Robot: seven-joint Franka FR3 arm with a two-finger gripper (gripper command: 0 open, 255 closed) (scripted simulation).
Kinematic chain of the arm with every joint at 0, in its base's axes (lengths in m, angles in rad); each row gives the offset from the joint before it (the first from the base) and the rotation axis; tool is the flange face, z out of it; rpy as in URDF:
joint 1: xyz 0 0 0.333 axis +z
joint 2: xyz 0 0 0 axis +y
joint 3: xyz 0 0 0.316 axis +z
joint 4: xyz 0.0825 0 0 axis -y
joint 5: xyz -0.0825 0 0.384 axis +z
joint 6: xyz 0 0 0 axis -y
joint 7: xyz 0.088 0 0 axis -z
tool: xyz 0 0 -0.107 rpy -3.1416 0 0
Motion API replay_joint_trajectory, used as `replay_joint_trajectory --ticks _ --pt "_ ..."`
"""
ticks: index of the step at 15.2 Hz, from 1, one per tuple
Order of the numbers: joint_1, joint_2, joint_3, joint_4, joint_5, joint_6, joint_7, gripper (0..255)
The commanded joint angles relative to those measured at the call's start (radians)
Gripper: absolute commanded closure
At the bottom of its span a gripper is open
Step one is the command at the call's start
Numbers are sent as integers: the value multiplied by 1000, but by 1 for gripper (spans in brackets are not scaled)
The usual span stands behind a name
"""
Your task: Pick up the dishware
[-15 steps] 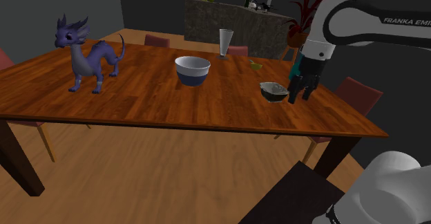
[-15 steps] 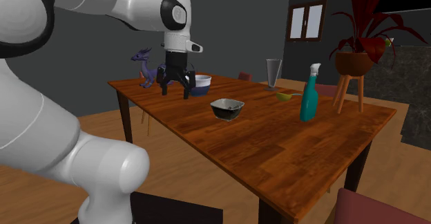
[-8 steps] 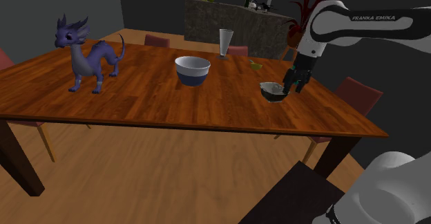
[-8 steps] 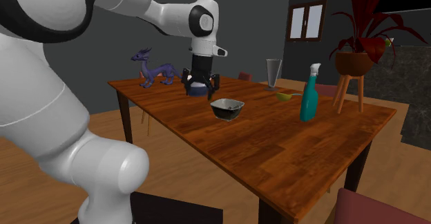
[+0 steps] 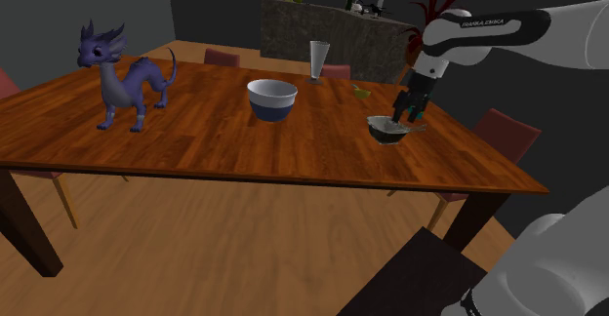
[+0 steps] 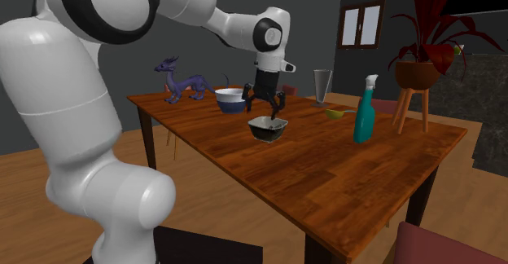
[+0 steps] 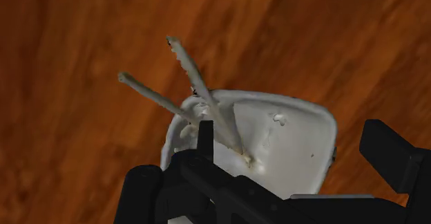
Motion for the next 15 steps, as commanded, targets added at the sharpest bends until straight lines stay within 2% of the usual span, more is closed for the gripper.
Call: replay_joint_trajectory --ticks 1,7,15 --pt "-6 85 -35 78 44 2 -57 0" --pt "-54 310 -95 292 189 -23 -196 0" --pt "-54 323 -91 206 202 72 -220 0"
